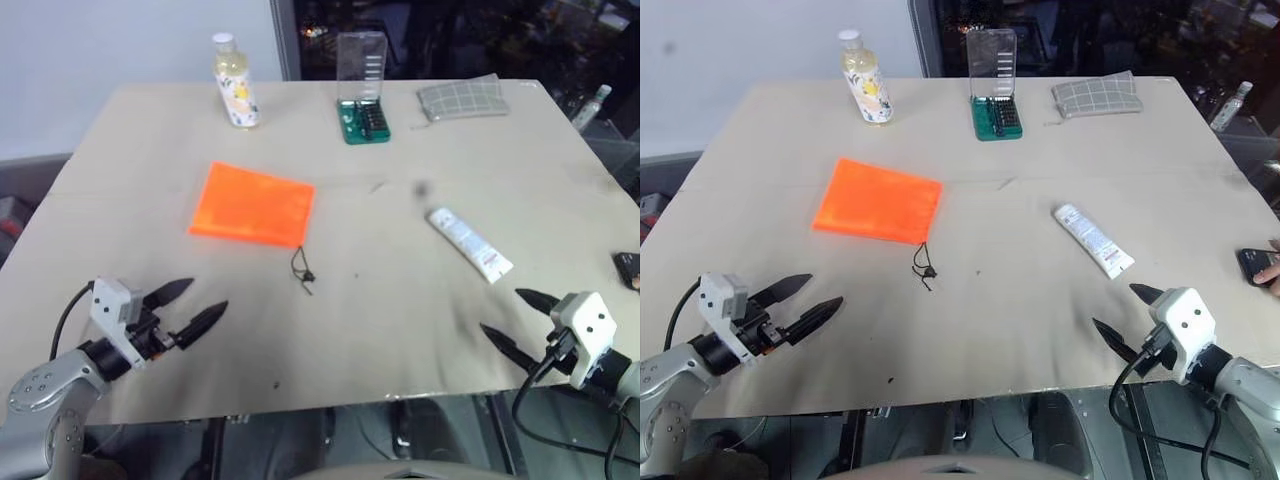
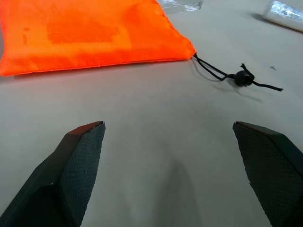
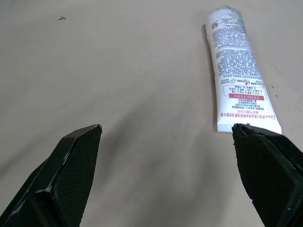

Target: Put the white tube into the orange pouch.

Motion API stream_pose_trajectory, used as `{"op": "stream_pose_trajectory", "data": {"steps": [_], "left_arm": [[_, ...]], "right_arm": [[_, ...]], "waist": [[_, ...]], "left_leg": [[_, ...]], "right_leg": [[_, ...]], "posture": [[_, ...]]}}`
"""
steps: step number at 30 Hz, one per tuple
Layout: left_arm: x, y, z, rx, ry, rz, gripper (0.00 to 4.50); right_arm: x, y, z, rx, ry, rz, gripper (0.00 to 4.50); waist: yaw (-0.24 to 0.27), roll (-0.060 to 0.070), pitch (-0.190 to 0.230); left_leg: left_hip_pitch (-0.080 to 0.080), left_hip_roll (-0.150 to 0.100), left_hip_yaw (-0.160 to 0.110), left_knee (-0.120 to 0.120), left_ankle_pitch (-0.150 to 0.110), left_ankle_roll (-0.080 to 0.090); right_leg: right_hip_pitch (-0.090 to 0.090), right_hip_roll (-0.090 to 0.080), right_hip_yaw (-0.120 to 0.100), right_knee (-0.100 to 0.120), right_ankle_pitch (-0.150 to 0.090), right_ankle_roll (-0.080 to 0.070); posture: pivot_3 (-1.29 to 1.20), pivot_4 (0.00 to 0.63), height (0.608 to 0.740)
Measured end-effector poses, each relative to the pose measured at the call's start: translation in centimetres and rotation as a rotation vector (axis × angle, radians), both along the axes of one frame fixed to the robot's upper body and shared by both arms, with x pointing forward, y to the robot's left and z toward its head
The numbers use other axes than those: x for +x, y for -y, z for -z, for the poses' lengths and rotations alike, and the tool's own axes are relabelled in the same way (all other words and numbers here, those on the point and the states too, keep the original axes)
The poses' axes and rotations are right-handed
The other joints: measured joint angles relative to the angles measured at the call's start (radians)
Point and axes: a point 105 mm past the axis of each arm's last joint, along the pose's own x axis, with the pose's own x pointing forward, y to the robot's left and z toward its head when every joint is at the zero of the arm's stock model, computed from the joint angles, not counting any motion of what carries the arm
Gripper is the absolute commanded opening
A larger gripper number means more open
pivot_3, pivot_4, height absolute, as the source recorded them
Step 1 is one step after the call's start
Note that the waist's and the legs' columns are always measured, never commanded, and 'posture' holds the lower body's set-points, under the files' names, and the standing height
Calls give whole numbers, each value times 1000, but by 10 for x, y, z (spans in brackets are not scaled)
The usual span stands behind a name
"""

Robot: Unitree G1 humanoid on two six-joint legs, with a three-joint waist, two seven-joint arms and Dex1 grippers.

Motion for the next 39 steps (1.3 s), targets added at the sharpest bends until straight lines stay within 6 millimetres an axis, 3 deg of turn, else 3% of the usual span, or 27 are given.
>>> {"op": "stream_pose_trajectory", "data": {"steps": [2,5,11,19,24,27,30,32,35,39], "left_arm": [[1,0,-1,0,2,-3,4493],[10,18,-13,-10,63,10,4493],[39,50,-25,55,99,-43,4493],[79,43,-15,168,-37,-301,4493],[89,65,-19,146,-53,-247,4493],[94,79,-36,320,-34,-233,4493],[106,94,-77,440,43,-229,4493],[112,106,-89,491,45,-209,4493],[123,125,-80,553,-41,-183,4493],[135,147,-48,604,-156,-170,4493]], "right_arm": [[1,0,-1,1,5,-4,4495],[9,0,-1,12,37,-19,4495],[13,-23,1,66,63,-97,4495],[24,-40,-11,90,131,-111,4495],[28,-42,-16,89,146,-90,4495],[31,-45,-24,85,169,-89,4495],[34,-46,-30,77,189,-84,4495],[37,-47,-32,74,195,-78,4495],[40,-51,-34,72,200,-88,4495],[43,-53,-38,70,204,-84,4495]], "waist": [[4,0,0],[14,0,0],[18,0,0],[14,0,0],[16,-1,0],[17,-3,1],[19,-2,1],[17,-2,1],[14,-2,1],[12,-3,1]], "left_leg": [[0,1,0,0,0,0],[-1,1,0,3,-1,0],[0,4,-1,10,-1,0],[2,5,-1,14,-1,0],[2,5,-1,16,-1,0],[2,4,-1,17,-1,0],[3,3,-1,17,0,0],[3,2,0,17,0,0],[3,1,0,17,0,0],[2,1,0,17,0,0]], "right_leg": [[0,6,-1,0,0,0],[1,8,-1,-1,0,0],[4,12,0,2,-2,4],[4,16,2,11,-2,5],[4,16,3,12,-1,3],[4,16,3,13,-1,3],[4,16,3,13,-2,5],[4,17,4,14,-2,5],[5,17,5,14,-1,6],[4,18,6,14,1,9]], "posture": [[0,150,740],[0,150,740],[0,150,740],[0,150,740],[0,150,740],[0,150,740],[0,150,740],[0,150,740],[0,150,740],[0,150,740]]}}
